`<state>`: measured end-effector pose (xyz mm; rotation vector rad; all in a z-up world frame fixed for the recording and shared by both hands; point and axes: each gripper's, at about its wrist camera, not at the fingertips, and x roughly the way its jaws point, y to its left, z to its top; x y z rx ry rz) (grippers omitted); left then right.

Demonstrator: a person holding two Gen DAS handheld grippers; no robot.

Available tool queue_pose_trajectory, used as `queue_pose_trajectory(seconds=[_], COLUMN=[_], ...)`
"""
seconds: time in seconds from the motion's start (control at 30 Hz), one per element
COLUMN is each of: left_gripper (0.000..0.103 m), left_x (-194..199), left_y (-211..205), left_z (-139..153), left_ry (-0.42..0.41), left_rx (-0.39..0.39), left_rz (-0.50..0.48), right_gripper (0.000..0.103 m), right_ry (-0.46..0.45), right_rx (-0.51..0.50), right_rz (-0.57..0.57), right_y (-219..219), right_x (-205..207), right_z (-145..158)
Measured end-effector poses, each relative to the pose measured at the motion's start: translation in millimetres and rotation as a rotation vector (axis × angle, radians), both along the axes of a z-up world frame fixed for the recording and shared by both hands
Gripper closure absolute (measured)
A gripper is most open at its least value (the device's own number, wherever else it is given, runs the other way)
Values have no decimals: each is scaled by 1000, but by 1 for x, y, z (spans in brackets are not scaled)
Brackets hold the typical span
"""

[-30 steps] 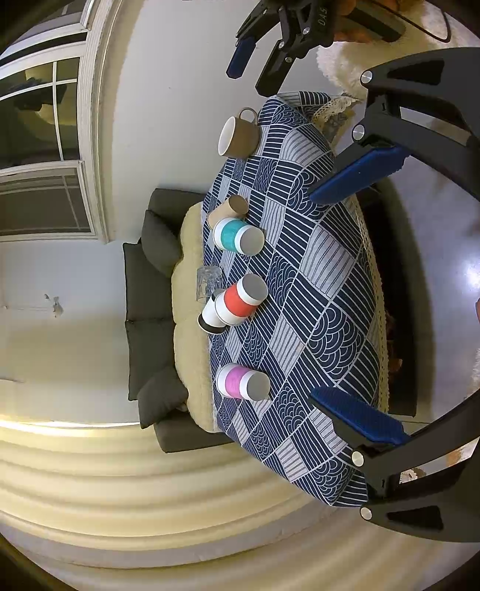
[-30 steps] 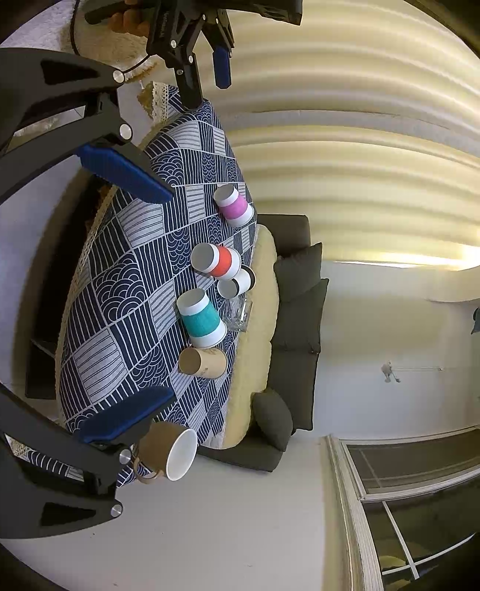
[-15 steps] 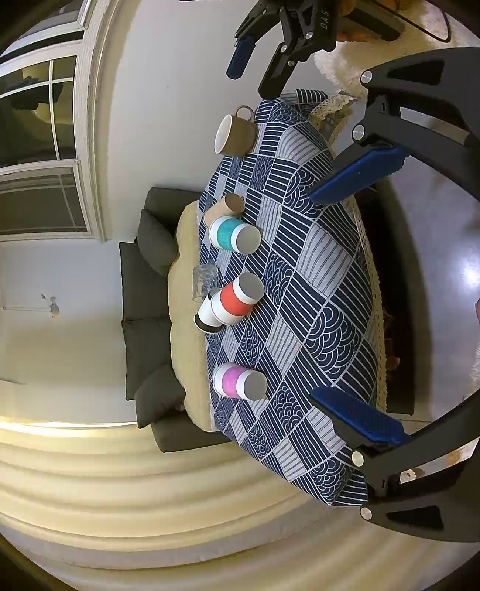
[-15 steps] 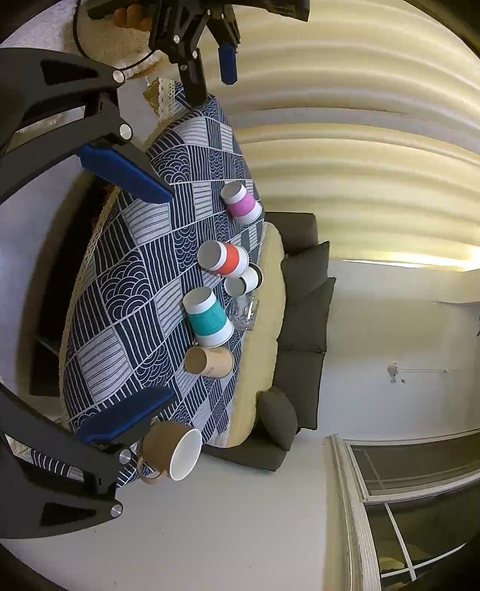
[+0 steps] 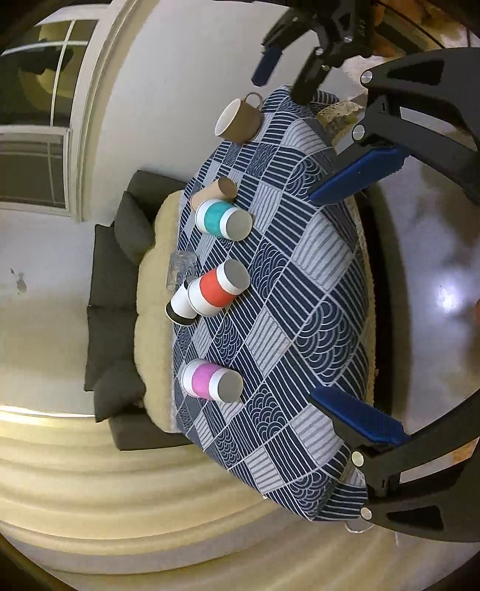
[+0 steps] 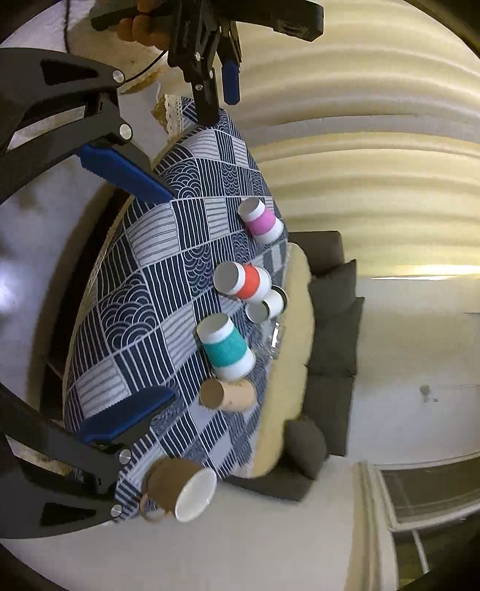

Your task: Flip cup upright

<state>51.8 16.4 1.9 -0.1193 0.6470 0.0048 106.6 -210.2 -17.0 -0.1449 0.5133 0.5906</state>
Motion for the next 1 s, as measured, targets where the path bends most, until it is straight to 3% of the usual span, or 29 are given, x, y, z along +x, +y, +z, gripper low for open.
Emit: queue_pose_trajectory(seconds=[0.23,0.37,0.57,0.77,1.0], left_gripper=[7,7,7,7,7], left_x=[60,99,172,222,276], left_y=[8,20,24,17,13], left_z=[9,12,1,-14,-32], left_ry=[91,158,363,486,554], left_rx=[-95,-191,-296,-370,-304], left_rz=[-14,47,59,68,132], right_gripper=[5,5,5,5,5], right_ry=[78,135,212,245,306], right_rx=[-3,-32,-10,24,63], right_rz=[15,11,37,33,33], right_y=[15,24,34,35,23], right_x=[40,65,101,121,130], right_z=[-5,-11,-15,-21,-38])
